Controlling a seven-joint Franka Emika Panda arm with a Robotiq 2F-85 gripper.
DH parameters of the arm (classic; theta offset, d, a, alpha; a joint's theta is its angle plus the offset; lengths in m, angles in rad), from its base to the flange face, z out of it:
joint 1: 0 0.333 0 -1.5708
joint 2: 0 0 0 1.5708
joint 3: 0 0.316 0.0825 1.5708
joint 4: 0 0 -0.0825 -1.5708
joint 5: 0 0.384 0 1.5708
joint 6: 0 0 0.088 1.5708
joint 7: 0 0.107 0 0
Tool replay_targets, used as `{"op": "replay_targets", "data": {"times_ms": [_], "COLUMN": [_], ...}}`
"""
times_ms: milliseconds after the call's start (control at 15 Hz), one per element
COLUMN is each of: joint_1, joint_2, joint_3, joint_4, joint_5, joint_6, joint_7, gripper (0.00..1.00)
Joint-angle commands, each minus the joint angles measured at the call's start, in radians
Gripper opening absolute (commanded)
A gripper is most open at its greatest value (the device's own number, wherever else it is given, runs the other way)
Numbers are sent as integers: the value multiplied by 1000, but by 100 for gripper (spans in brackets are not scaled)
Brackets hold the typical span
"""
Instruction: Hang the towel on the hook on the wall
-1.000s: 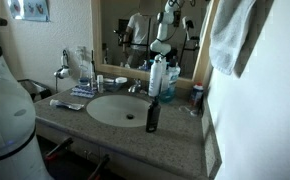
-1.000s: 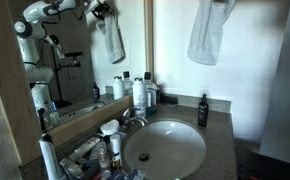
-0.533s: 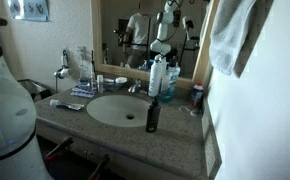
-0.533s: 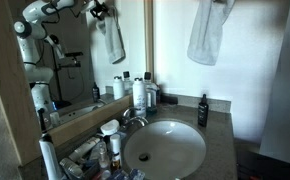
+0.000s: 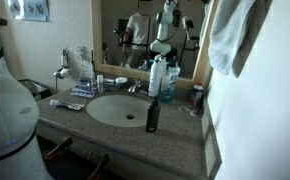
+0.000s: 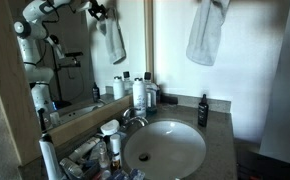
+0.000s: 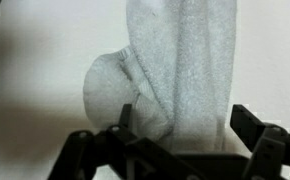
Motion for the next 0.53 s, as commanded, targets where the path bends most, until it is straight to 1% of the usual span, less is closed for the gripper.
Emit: {"op": "replay_targets", "data": {"times_ms": [0, 200, 467], "joint_1": [24, 54, 113], "joint_2": [15, -9, -74], "joint_3": [24, 56, 120], "joint_4": [29, -2, -76], "joint_5": [22, 21, 37], "joint_6": [-86, -127, -148], "joint_7": [-120, -191, -264], "gripper": [100, 100, 100]}}
